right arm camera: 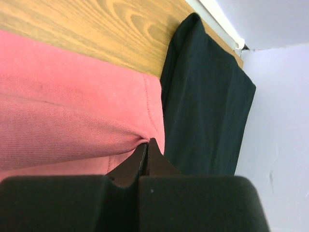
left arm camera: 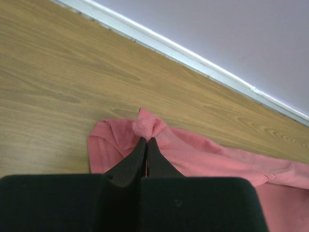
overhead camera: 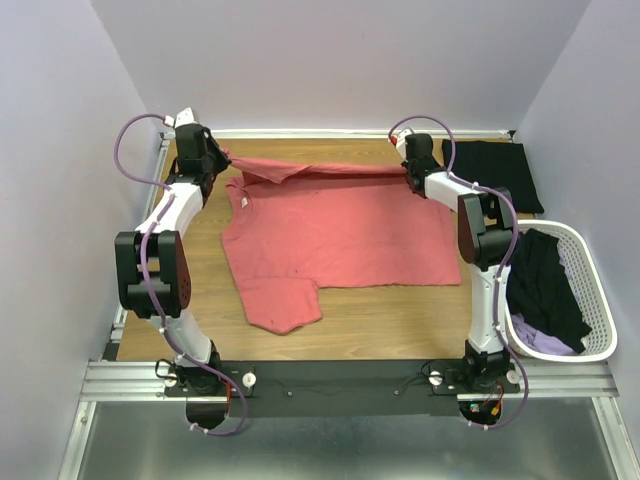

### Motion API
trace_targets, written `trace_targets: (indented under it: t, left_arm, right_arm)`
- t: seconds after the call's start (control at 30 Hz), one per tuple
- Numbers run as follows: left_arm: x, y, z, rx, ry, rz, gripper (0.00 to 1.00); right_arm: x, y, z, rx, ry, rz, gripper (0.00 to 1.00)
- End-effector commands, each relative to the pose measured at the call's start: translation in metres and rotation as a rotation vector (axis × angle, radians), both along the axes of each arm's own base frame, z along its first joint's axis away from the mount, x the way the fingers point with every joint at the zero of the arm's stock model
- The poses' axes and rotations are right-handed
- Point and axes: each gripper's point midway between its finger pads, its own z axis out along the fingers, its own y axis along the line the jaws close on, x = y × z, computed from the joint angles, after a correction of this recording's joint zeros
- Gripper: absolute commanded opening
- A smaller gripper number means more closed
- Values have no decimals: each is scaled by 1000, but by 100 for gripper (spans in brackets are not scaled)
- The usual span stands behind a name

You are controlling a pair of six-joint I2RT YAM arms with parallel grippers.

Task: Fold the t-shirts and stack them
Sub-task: Fold the tshirt

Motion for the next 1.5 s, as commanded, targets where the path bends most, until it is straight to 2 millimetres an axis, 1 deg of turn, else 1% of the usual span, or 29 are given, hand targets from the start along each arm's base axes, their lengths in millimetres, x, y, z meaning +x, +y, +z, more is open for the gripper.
trace_targets:
  t: [0.0,0.17,0.2,0.37,0.47,0.57,0.6,0.77,0.83,0.9,0.97,1.0,1.07,1.1,1.13,1.17,1.2,1.23,1.27,1.3,1.33,1.37,1.4,1.43,1.47]
  left_arm:
    - [-17,2,0,-9,30,16,0]
    - [-30,2,-1,-5,47,14,0]
    - [-33,2,-4,0,58,14,0]
    - [-36,4,-8,13,79,14,0]
    - [-37,3,-13,7,88,12,0]
    - [-39,2,-18,4,100,11,0]
    - [-41,2,-21,-1,107,12,0]
    - [-50,2,-32,-3,133,14,0]
    - [-55,-5,-39,-27,151,-15,0]
    - [-59,-7,-45,-33,165,-21,0]
    - [-66,-9,-57,-37,191,-26,0]
    - [-67,-8,-59,-36,194,-25,0]
    - [-70,-9,-62,-40,203,-28,0]
    - [-73,-9,-64,-41,206,-27,0]
    - [-75,-10,-63,-44,206,-26,4]
    - [-77,-9,-63,-45,203,-23,7]
    - [-81,-10,-60,-45,197,-25,10]
    - [-83,-9,-58,-43,193,-22,14]
    - [-86,-10,-51,-43,174,-24,23]
    - [-92,-10,-55,-42,185,-25,30]
    - [-95,-9,-53,-39,180,-21,48]
    - [-99,-8,-43,-36,155,-18,56]
    - [-103,-9,-41,-36,148,-17,63]
    - [-110,-8,-45,-35,154,-11,74]
    - [-114,-8,-43,-33,145,-12,77]
  right_arm:
    - [-7,-16,19,-33,-38,-50,0]
    - [-13,-18,17,-36,-31,-60,0]
    - [-15,-19,15,-38,-25,-61,1]
    - [-21,-21,27,-30,-45,-73,0]
    - [-26,-21,27,-22,-44,-75,1]
    - [-30,-22,23,-21,-34,-79,0]
    - [-35,-22,17,-20,-20,-81,1]
    - [-47,-21,10,19,-15,-97,1]
    - [-54,-21,2,35,-1,-101,1]
    - [-59,-20,-4,44,10,-104,1]
    - [-66,-21,-13,46,31,-110,1]
    - [-67,-20,-16,46,37,-110,2]
    - [-71,-20,-19,48,53,-114,8]
    - [-72,-18,-18,61,52,-115,16]
    - [-76,-13,-20,70,76,-101,18]
    - [-77,-10,-18,79,76,-98,20]
    - [-77,-3,-11,98,60,-94,23]
    - [-80,0,-9,102,70,-90,26]
    - [-82,3,-6,114,68,-94,34]
    - [-84,6,2,122,59,-91,38]
    - [-90,12,4,116,73,-86,42]
    - [-93,15,6,122,71,-89,46]
    - [-96,18,10,125,69,-91,48]
    - [-102,25,17,122,72,-85,50]
    - [-106,29,20,127,75,-83,51]
